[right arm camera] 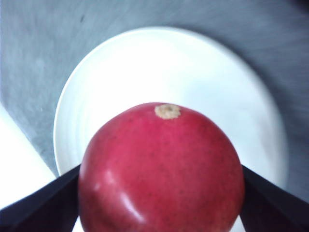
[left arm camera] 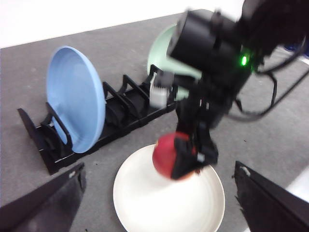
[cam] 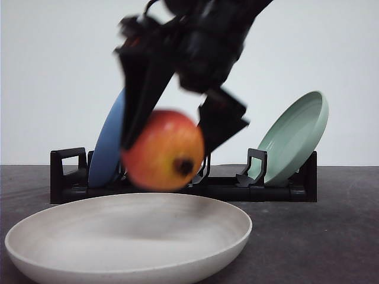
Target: Place pomegranate in white plate
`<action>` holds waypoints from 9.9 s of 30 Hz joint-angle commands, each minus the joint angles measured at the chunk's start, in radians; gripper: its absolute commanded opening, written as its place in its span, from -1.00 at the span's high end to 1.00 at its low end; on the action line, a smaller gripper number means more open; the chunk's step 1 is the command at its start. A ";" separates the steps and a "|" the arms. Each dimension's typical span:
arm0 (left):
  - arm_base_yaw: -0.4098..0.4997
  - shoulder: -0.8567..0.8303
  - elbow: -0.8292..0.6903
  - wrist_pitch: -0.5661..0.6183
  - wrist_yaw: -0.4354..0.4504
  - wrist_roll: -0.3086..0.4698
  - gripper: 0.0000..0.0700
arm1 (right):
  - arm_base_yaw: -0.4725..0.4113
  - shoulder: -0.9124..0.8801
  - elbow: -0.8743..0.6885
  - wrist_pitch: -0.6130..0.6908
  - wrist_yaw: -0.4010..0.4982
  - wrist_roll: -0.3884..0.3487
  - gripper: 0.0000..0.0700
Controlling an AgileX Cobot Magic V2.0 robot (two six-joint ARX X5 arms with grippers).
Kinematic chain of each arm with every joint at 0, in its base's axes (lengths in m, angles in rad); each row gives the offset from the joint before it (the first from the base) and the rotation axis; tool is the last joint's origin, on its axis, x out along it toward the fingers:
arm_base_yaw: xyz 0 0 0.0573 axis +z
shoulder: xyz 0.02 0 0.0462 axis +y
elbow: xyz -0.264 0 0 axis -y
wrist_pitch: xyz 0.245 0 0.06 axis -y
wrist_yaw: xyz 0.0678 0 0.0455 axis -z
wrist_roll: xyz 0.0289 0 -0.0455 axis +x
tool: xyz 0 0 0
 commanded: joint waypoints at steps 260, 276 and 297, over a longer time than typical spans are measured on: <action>1.367 -0.565 -1.023 0.792 0.642 0.456 1.00 | -0.984 -1.755 -1.334 0.658 0.331 -0.195 0.90; 1.367 -0.565 -1.023 0.792 0.642 0.456 1.00 | -0.984 -1.755 -1.334 0.659 0.331 -0.196 0.90; 1.367 -0.565 -1.023 0.792 0.642 0.456 1.00 | -0.984 -1.755 -1.334 0.658 0.331 -0.195 0.90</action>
